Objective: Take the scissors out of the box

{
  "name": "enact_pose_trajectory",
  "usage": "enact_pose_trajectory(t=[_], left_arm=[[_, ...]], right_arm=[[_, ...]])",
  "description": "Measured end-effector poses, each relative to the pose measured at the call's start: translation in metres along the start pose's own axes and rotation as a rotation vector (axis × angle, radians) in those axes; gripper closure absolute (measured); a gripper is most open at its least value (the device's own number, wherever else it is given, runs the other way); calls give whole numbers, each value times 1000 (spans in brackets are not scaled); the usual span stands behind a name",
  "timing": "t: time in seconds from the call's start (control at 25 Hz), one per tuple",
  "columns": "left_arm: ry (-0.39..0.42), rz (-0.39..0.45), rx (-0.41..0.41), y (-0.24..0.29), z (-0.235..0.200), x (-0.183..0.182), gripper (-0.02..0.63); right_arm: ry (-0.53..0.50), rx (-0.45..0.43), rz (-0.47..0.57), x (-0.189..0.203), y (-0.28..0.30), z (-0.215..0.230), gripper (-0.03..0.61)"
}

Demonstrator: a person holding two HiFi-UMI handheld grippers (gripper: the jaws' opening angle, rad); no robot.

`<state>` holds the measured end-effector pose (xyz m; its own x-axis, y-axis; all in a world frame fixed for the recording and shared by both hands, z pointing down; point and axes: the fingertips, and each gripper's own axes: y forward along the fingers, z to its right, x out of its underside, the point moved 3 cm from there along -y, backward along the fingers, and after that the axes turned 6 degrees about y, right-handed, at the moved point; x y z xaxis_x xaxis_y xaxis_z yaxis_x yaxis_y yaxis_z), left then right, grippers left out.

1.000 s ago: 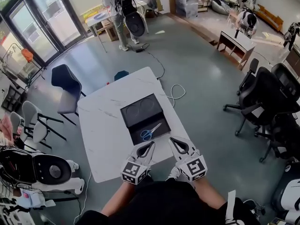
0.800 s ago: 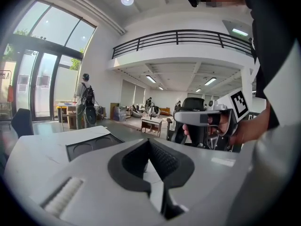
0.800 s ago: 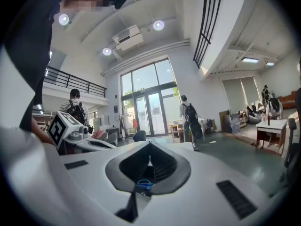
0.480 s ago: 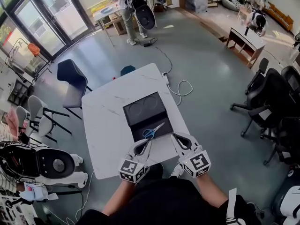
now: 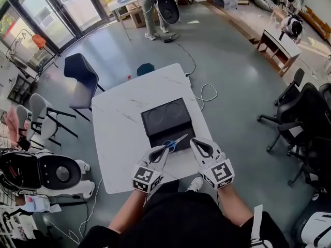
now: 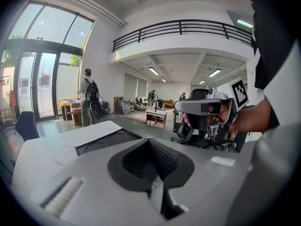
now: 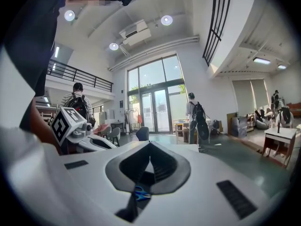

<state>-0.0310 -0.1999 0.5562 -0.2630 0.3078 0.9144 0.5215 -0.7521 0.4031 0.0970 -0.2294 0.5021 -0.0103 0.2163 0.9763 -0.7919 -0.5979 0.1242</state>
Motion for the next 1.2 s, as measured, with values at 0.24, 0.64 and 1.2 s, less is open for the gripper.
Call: enact_pose_trajectory(t=[0.24,0.64,1.2], left_arm=[[67,-89,24,16,-17,19,604],[183,-441,145,54,-24,77,525],[343,-752,313,92,-15,134,499]], right_arm=[[-8,7,-16,0,17,6,571],[22,26,-39,9,22,12,571],[41,-13,-58,18,24,6,571]])
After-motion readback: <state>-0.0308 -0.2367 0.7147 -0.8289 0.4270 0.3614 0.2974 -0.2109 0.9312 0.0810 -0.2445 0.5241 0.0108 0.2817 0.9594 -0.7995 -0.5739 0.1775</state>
